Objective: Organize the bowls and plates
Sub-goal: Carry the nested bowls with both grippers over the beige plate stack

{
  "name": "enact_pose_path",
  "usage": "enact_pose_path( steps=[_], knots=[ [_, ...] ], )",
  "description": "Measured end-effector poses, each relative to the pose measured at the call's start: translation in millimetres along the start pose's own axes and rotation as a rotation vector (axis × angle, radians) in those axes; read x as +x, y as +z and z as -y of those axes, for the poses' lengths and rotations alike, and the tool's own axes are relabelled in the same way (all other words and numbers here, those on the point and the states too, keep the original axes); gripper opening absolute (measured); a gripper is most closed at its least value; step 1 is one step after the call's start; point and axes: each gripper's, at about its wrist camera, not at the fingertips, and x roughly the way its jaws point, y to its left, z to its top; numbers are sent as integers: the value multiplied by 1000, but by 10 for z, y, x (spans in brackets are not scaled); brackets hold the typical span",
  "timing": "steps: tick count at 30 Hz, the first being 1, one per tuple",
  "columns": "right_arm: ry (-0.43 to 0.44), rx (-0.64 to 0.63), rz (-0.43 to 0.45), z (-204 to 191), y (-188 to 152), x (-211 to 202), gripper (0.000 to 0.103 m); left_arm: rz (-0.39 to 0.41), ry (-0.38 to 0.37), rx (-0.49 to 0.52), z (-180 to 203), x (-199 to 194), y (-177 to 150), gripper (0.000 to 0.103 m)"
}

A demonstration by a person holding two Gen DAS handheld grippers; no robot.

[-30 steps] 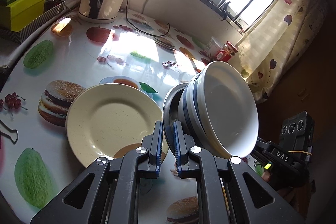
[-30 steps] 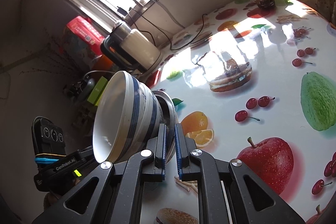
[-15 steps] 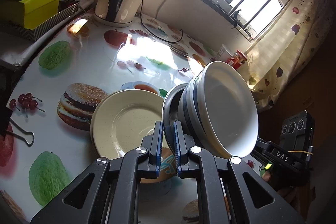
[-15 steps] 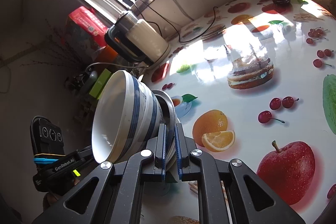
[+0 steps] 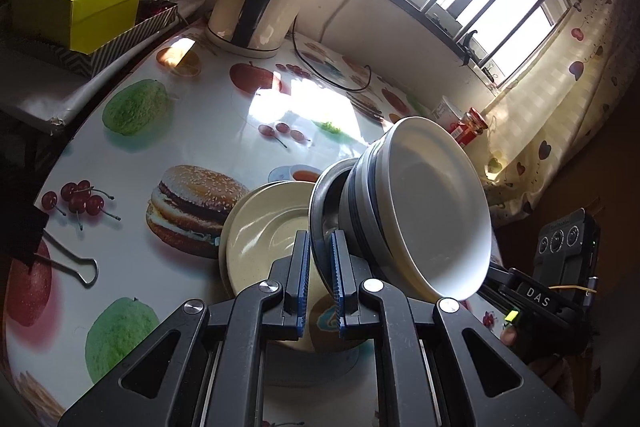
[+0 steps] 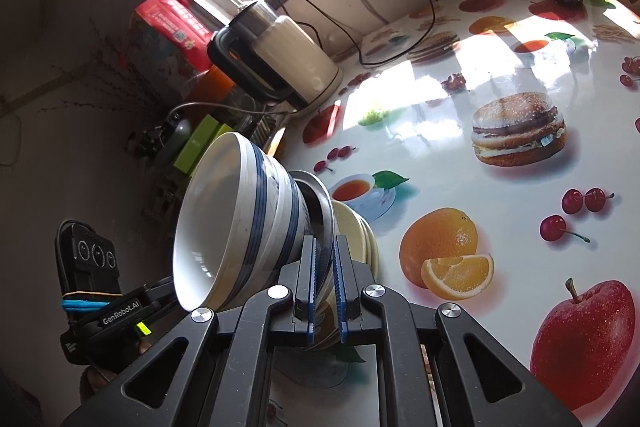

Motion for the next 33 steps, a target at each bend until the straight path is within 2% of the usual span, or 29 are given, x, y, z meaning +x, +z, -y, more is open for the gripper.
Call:
enact_pose_path(
  steps=[33],
  knots=[
    [-9, -1, -59, -71, 2, 251, 9, -24, 33, -51, -238, 62, -37, 10]
  ],
)
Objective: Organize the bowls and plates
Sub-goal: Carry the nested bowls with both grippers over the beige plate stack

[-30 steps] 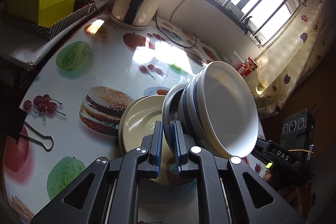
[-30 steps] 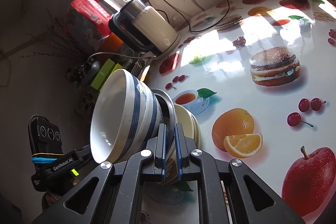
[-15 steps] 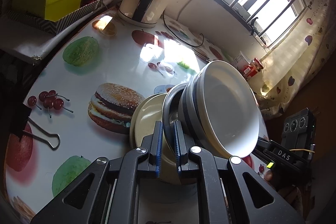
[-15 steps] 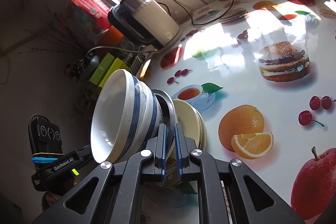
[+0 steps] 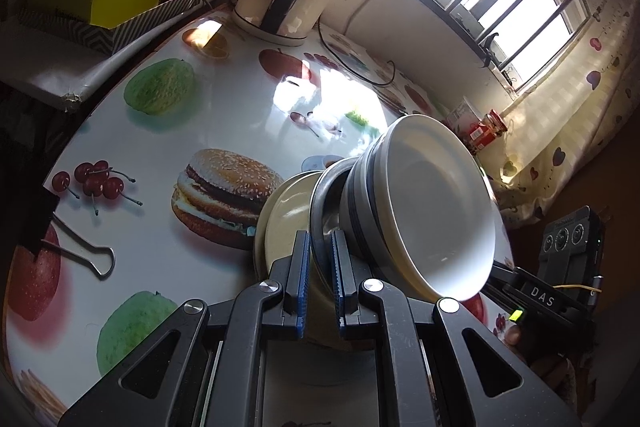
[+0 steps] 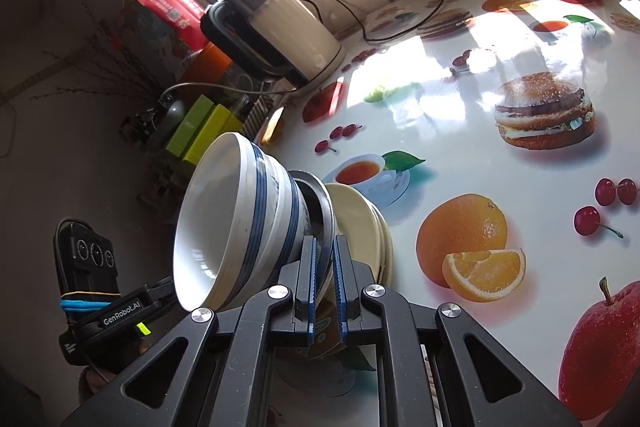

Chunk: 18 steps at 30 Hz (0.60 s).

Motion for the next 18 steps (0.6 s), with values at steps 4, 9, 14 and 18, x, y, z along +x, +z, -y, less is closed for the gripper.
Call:
enact_pose_path(
  steps=[4, 9, 14, 18],
  knots=[
    [-6, 5, -8, 30, -15, 26, 9, -5, 3, -4, -12, 17, -18, 10],
    [-3, 4, -8, 35, -17, 37, 10, -8, 4, -13, -22, 33, -23, 10],
    [-5, 4, -7, 27, -13, 34, 10, -9, 3, -14, -30, 42, -20, 10],
    [-3, 4, -8, 29, -12, 32, 10, -11, 4, -16, -28, 44, -21, 10]
  ],
)
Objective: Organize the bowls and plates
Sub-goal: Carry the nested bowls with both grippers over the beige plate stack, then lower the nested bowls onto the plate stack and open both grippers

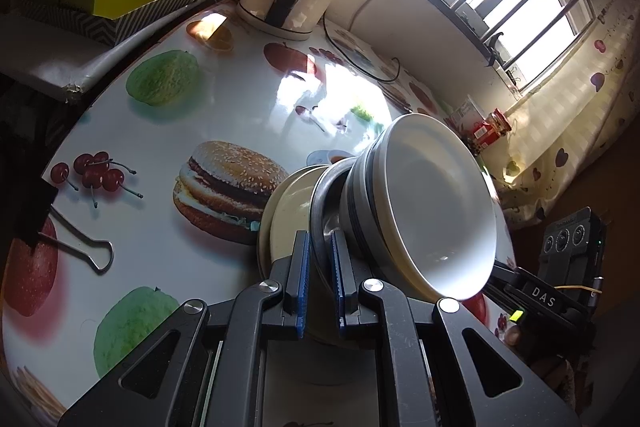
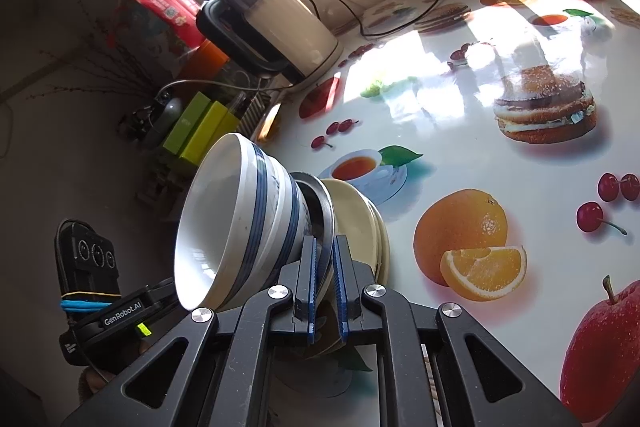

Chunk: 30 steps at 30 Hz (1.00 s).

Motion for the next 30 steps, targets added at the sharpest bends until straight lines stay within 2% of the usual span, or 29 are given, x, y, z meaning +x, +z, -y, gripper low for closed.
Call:
enact_pose_path(
  steps=[15, 20, 30],
  knots=[
    [-27, -28, 21, -64, 18, -80, 13, 0, 15, 6, -16, -13, -20, 11],
    [-40, -30, 20, -65, 7, -104, 17, -2, 42, 25, 0, -43, -35, 15],
    [-72, -60, 39, -120, -64, -268, 29, 10, 47, 26, 30, -141, -114, 21]
  ],
)
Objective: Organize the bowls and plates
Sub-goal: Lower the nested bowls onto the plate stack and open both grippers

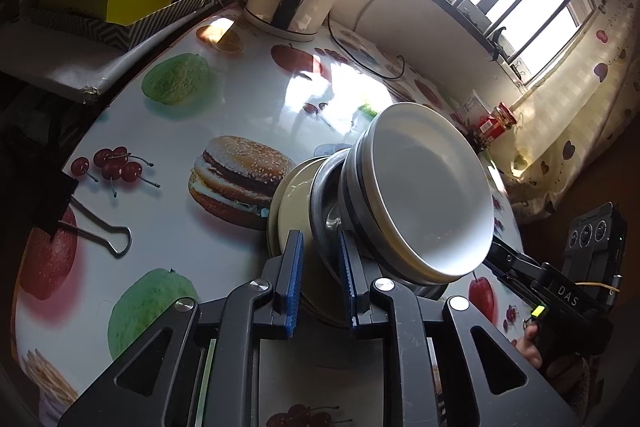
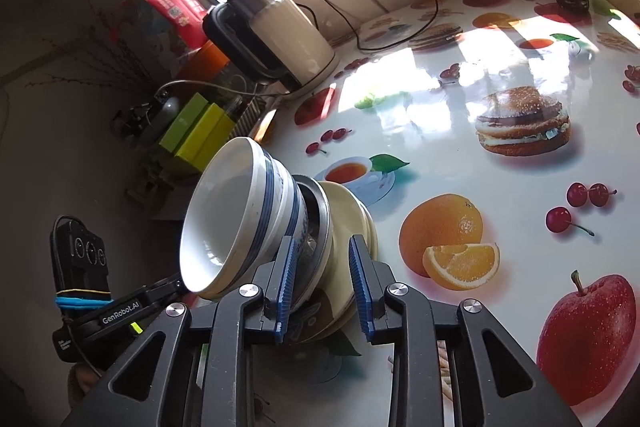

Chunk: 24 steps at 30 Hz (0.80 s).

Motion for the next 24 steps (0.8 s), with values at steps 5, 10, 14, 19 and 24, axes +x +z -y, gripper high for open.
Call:
enact_pose_path(
  steps=[5, 10, 14, 19, 24],
  knots=[
    [-21, -36, 23, -52, -56, -142, 34, 21, 10, 13, 42, -123, -61, 31],
    [-52, -70, 35, -95, -153, -247, 36, 40, 48, 46, 90, -227, -171, 33],
    [-79, -130, 44, -171, -252, -316, 37, 57, 114, 94, 139, -270, -289, 34],
    [-134, -211, 53, -276, -408, -374, 48, 66, 172, 149, 194, -276, -442, 37],
    [-186, -259, 45, -316, -557, -381, 56, 70, 212, 169, 195, -270, -592, 39]
  ],
)
